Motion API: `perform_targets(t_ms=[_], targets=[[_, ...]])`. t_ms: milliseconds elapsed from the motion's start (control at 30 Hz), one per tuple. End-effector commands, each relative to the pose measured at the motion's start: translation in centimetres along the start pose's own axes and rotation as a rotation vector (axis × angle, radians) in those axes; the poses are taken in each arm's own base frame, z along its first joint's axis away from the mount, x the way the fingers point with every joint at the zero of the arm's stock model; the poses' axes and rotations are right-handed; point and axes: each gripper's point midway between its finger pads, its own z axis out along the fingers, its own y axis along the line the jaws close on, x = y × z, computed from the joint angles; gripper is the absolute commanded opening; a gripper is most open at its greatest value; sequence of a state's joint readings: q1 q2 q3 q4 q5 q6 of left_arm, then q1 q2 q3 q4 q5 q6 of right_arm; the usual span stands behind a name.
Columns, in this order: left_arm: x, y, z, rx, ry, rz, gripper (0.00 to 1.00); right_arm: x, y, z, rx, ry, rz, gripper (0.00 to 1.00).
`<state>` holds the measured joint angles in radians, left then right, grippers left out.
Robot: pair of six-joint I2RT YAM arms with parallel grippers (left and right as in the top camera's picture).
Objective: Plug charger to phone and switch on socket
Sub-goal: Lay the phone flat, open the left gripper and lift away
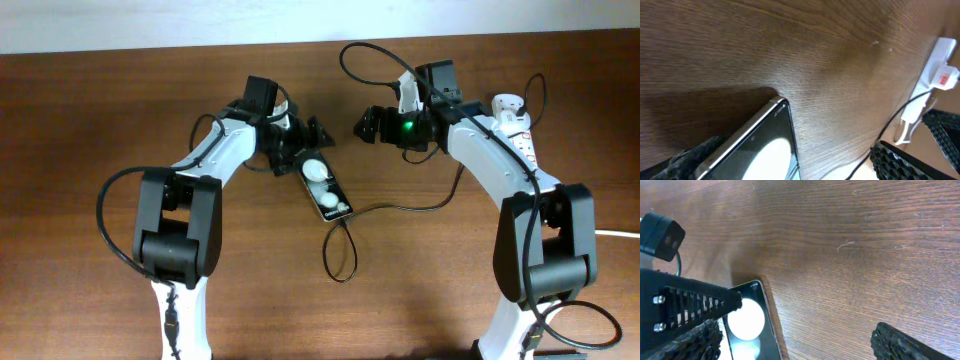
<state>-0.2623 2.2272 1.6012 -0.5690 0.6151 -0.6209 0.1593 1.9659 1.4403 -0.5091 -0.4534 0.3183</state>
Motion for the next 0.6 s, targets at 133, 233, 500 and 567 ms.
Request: perform_targets(t_ms=[133,233,500,567], targets=[[-0.3,6.0,0.1,-0.274,-0.044,-0.097,0.99,-1.3,1.3,-1.8,-0.024,-0.045,-0.020,0.99],[-0.7,5.7,0.1,-0.263,-0.066,-0.172,0.99,-1.2,1.3,-1.8,-0.022,-0.040,-0.018,0.99],[-1.4,1.7,1.9,-0.173,-0.125,-0.106,0.99,-1.1,1.2,-1.8,-0.020,-0.039,-0.025,0.99],[-1.3,1.9,1.9,-0.184,-0.120,-0.111,0.99,-1.2,1.1,-1.8,-0.017,-0.041,-0.023,0.99]])
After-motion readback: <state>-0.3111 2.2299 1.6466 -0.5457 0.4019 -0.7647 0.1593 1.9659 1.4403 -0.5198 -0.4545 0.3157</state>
